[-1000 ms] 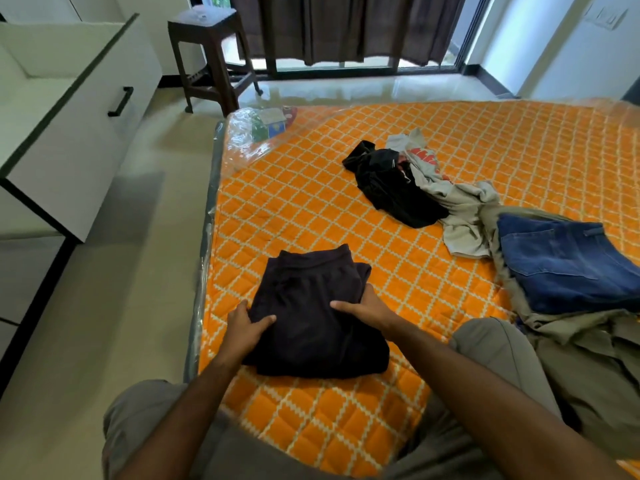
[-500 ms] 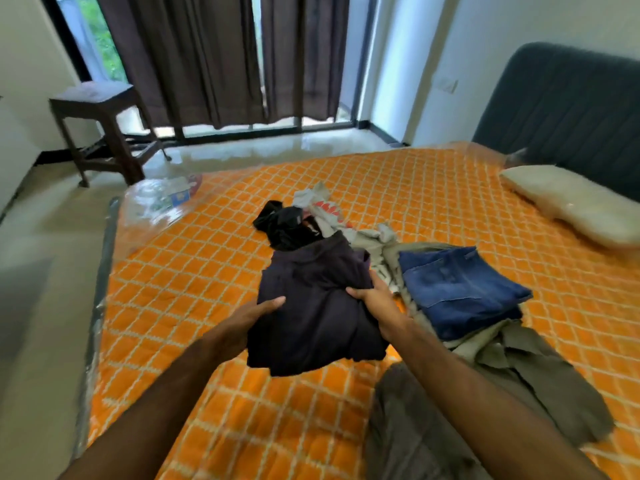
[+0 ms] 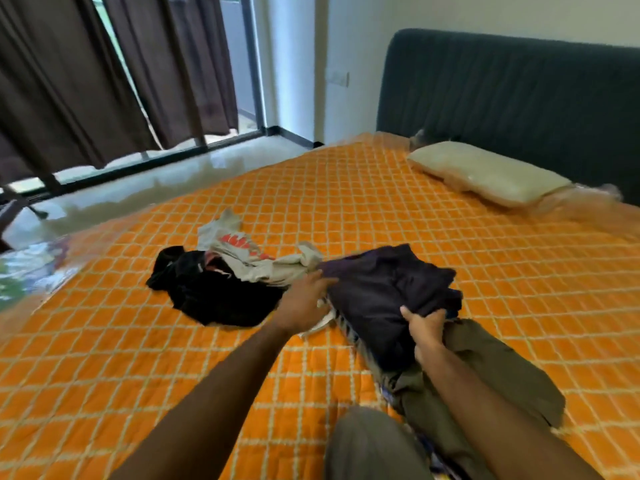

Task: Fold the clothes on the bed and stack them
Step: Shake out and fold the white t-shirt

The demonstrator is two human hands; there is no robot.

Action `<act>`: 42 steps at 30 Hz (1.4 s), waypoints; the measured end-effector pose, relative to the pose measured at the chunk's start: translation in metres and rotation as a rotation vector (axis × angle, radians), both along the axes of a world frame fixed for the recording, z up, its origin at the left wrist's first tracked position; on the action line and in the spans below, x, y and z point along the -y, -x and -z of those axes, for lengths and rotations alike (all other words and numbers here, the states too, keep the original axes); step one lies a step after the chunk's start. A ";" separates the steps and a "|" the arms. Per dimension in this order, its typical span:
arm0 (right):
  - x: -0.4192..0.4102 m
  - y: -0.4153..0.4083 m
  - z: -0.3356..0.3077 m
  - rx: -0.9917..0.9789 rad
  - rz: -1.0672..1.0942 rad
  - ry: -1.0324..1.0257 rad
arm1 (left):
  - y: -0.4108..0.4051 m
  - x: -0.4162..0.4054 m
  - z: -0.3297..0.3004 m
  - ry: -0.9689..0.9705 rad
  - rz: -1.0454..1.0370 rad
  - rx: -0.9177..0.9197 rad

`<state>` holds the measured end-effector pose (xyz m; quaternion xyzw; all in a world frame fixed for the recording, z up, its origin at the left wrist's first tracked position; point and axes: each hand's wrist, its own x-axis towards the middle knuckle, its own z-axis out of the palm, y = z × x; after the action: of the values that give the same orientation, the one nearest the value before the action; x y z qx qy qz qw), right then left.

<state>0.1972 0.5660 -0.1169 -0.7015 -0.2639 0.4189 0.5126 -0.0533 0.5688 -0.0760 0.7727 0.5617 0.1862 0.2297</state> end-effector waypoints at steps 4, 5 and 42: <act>0.000 0.000 0.009 0.096 -0.027 0.049 | -0.040 0.010 0.042 0.104 0.081 -0.275; -0.002 -0.001 0.004 0.103 -0.069 0.034 | -0.045 0.012 0.047 0.111 0.075 -0.287; -0.181 0.235 0.015 1.068 -1.085 -0.041 | 0.178 -0.037 0.103 0.322 -0.589 -0.583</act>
<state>-0.0374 0.7470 -0.1315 -0.5713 -0.7916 0.2107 0.0506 -0.2310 0.6054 -0.1789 0.5541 0.8211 -0.0720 0.1163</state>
